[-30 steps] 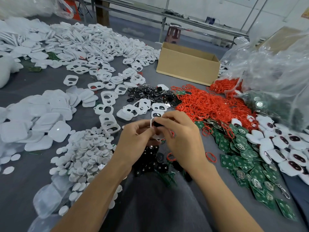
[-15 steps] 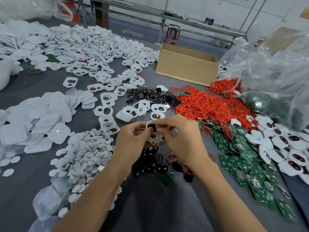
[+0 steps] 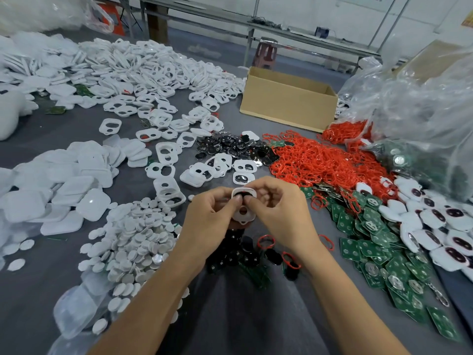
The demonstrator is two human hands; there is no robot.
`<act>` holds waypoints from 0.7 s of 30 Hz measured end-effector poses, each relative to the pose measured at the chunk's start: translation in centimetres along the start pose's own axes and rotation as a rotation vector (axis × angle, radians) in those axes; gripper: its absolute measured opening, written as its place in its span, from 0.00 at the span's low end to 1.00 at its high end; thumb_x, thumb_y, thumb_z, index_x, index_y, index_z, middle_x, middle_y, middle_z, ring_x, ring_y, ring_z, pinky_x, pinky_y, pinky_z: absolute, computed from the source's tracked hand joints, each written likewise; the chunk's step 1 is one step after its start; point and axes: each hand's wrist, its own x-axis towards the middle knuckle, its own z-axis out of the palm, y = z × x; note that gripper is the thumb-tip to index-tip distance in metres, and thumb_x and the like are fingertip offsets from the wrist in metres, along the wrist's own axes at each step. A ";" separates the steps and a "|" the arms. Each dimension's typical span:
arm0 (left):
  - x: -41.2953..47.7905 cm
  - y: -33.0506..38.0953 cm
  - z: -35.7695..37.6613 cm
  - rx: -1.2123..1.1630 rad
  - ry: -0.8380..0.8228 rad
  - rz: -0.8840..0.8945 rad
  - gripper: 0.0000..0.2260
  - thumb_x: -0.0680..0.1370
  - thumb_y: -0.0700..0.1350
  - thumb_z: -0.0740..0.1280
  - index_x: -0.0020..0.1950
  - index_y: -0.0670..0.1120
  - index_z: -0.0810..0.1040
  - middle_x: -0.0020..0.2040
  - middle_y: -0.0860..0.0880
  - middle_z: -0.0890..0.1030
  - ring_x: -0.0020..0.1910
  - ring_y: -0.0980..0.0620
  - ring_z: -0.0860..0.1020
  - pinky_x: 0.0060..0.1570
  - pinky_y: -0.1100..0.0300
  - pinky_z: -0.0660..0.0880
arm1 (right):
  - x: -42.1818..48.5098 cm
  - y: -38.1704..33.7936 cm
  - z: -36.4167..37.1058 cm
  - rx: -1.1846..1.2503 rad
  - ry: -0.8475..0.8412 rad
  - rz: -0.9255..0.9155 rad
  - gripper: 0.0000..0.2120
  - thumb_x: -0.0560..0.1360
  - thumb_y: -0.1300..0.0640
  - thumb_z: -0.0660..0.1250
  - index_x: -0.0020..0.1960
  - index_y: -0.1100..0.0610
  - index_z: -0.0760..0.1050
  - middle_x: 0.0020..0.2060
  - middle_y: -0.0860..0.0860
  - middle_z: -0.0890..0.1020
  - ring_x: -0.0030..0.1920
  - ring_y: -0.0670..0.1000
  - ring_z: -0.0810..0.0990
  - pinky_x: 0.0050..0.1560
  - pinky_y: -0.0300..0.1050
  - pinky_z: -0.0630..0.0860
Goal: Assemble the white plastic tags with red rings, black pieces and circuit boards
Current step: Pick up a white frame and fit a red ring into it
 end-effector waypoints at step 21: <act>1.1 -0.2 -1.9 -0.004 0.422 0.056 0.19 0.77 0.40 0.67 0.35 0.63 0.83 0.39 0.42 0.85 0.41 0.33 0.82 0.47 0.36 0.79 | 0.5 1.0 -2.6 -0.444 -0.255 0.001 0.17 0.70 0.73 0.63 0.42 0.54 0.85 0.35 0.47 0.84 0.36 0.42 0.79 0.41 0.29 0.73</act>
